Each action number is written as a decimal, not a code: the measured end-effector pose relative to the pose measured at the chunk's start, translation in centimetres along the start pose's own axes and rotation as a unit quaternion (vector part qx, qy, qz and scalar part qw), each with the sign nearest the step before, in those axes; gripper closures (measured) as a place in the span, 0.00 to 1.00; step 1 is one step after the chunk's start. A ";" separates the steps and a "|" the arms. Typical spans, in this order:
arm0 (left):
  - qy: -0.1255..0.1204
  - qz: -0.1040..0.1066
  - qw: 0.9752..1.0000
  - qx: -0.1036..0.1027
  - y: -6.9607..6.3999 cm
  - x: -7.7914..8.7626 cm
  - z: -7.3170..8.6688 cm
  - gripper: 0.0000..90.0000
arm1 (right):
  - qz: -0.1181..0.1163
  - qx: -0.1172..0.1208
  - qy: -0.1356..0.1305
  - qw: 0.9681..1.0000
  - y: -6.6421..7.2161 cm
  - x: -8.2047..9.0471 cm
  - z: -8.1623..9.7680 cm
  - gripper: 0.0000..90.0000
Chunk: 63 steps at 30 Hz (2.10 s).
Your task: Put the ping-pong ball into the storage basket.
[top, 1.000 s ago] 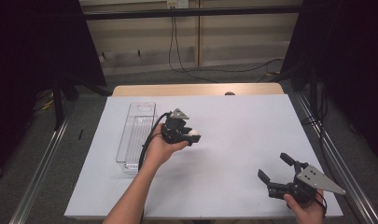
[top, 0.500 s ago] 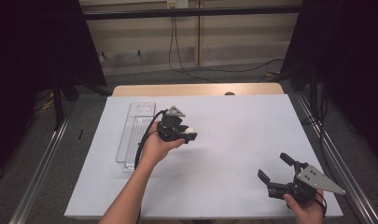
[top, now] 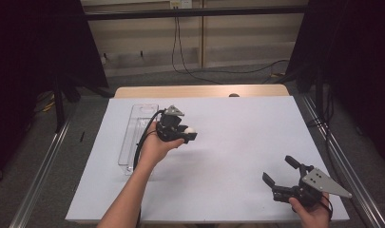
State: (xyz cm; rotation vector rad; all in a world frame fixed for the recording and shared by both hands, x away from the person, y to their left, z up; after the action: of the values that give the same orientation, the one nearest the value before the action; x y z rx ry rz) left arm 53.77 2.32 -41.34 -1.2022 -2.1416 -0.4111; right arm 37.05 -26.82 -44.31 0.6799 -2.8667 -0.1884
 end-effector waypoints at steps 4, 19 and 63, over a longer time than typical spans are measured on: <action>0.001 -0.004 1.000 -0.002 0.3 0.2 0.0 0.57 | -0.002 0.000 0.001 1.000 0.0 0.0 0.0 0.03; 0.006 -0.012 1.000 0.010 1.1 1.0 -0.1 0.57 | -0.001 0.000 -0.001 1.000 0.0 0.0 0.0 0.03; 0.009 -0.037 0.999 0.029 4.0 4.0 -0.8 0.57 | -0.003 0.002 0.003 1.000 0.1 0.0 0.0 0.03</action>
State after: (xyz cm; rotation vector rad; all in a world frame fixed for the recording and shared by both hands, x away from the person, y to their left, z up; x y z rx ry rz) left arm 55.97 6.61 -38.23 -1.0865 -2.1724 -0.3866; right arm 37.03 -26.75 -44.35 0.6895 -2.8606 -0.1814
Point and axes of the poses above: each handheld gripper's, and its own axes: x roughly backward along the jaws, z roughly out of its underside, y roughly to its left, the point moved 7 cm from there along -x, roughly forward along the jaws, and after that the axes turned 7 degrees about -x, right-handed, at the moved point
